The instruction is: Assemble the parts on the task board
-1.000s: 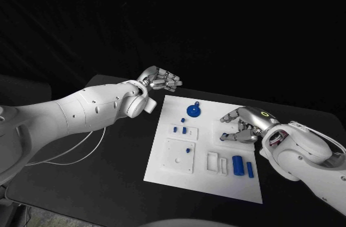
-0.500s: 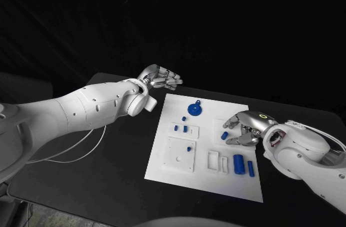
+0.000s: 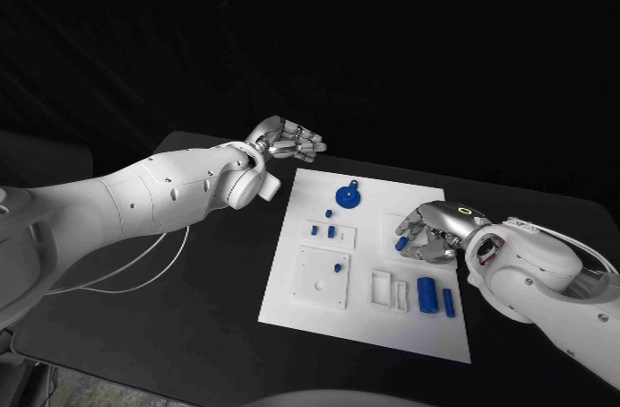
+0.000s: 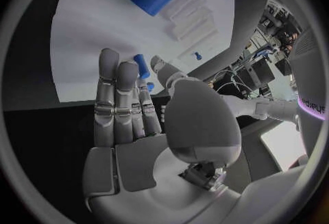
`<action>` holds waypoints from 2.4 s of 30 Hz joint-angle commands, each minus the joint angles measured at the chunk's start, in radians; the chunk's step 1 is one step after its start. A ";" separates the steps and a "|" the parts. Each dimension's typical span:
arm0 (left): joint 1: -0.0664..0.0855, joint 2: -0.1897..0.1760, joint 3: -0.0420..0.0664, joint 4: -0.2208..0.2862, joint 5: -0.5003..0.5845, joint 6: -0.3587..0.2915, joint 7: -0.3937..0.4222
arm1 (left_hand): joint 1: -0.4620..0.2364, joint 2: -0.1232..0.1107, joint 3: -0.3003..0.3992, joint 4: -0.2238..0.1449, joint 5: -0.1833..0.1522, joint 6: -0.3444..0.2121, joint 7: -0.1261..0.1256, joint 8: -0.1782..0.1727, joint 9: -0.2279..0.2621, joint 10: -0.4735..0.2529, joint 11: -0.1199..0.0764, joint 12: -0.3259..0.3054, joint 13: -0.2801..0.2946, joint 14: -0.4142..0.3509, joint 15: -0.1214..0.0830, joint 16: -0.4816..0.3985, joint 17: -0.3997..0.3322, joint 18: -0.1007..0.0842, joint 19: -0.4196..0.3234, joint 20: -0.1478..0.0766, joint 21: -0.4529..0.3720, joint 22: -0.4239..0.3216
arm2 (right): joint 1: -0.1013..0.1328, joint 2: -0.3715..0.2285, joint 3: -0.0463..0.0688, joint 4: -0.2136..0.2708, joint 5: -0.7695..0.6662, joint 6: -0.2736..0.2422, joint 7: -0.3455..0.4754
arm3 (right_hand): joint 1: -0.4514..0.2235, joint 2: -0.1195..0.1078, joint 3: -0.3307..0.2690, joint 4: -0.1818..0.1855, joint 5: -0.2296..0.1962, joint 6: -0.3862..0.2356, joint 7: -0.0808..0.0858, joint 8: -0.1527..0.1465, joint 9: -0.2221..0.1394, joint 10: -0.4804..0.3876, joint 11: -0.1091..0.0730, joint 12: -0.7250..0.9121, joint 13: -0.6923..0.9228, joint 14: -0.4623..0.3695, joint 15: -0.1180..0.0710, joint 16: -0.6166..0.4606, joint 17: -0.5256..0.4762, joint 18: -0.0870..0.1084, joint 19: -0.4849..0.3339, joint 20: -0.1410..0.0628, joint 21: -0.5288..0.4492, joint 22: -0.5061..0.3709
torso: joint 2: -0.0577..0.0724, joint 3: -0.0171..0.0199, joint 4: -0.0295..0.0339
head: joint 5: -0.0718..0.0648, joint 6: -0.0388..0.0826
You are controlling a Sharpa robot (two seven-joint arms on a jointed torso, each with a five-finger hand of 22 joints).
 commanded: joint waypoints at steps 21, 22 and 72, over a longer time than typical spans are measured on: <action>-0.001 0.003 0.001 -0.001 0.005 0.011 0.007 | -0.001 0.003 0.002 0.005 -0.002 -0.002 -0.003 -0.001 -0.001 -0.006 0.000 -0.001 0.001 -0.008 -0.003 -0.001 -0.001 -0.006 -0.004 0.007 0.004 -0.001 | -0.005 0.015 -0.005 -0.012 -0.005 -0.019 0.015 | -0.001 0.042 0.126 -0.013 -0.006 0.128 0.022 0.008 0.006 0.063 -0.014 -0.002 0.000 0.003 -0.019 0.014 0.014 -0.024 0.037 -0.021 0.021 0.016 | 0.000 0.0002 0.0002 | -0.002 -0.004; -0.001 0.003 0.001 -0.001 0.005 0.011 0.006 | -0.001 0.003 0.002 0.005 -0.002 -0.002 -0.003 -0.001 -0.001 -0.006 0.000 -0.001 0.001 -0.008 -0.003 -0.001 -0.001 -0.006 -0.004 0.007 0.004 -0.001 | -0.005 0.016 -0.005 -0.012 -0.006 -0.022 0.013 | 0.003 0.058 0.136 -0.012 -0.006 0.134 0.021 0.008 0.006 0.067 -0.016 -0.002 0.000 0.003 -0.020 0.014 0.015 -0.024 0.037 -0.022 0.022 0.017 | 0.000 0.0002 0.0002 | -0.002 -0.004; -0.001 0.025 0.001 -0.023 0.005 0.020 0.003 | 0.001 0.007 0.003 0.004 -0.002 -0.001 -0.004 -0.002 -0.001 -0.005 0.000 -0.001 0.001 -0.007 -0.003 -0.001 -0.001 -0.006 -0.004 0.006 0.004 -0.001 | 0.008 0.155 -0.029 0.128 0.147 -0.106 0.118 | -0.038 0.083 0.279 -0.100 -0.004 0.195 0.012 0.002 0.015 0.139 -0.033 -0.003 0.002 0.002 -0.040 0.020 0.012 -0.027 0.032 -0.041 0.036 0.082 | 0.000 -0.0013 0.0021 | 0.017 -0.011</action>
